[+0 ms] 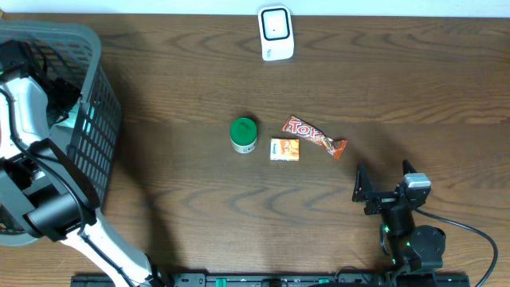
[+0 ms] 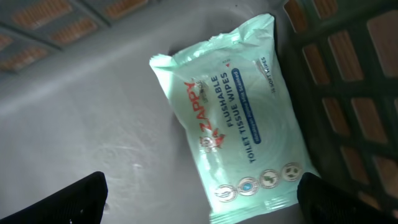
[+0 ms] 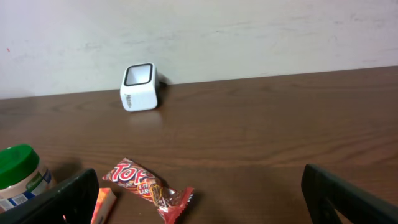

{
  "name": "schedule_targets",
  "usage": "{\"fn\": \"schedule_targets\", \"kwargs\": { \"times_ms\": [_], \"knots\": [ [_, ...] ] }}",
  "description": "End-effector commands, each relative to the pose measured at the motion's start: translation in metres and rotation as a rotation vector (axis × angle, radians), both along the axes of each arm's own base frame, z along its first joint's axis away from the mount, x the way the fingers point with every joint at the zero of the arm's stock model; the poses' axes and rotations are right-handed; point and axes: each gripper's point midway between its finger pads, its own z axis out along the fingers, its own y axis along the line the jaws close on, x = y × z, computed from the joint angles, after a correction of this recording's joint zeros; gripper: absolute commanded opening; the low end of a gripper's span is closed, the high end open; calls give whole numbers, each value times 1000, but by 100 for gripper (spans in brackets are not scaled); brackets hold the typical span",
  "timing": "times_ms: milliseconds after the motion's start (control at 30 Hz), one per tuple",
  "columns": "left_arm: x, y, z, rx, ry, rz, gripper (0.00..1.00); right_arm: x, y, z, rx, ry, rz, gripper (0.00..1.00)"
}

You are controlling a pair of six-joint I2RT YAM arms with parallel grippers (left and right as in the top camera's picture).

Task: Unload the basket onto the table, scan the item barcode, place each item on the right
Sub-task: 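Reach the left gripper into the basket toward the mint-green wipes pack, then grasp the mint-green wipes pack with the left gripper and lift it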

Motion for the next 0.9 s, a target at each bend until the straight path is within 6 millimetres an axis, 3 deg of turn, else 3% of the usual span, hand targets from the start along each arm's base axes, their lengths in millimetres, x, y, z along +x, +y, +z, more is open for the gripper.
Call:
{"fn": "schedule_targets", "kwargs": {
  "times_ms": [0,200,467,700,867],
  "knots": [
    [0,-6,-18,-72,-9,94,98,0,1,-1,11,5,3,99],
    [-2,-10,-28,-107,-7,142,98,0,1,-1,11,5,3,99],
    [-16,-13,-57,-158,-2,215,98,0,1,-1,11,5,3,99],
    [4,-28,-80,-290,-144,174,98,0,1,-1,11,5,3,99],
    [6,-37,-97,-341,-154,160,98,0,1,-1,11,5,3,99]
  ]
}}
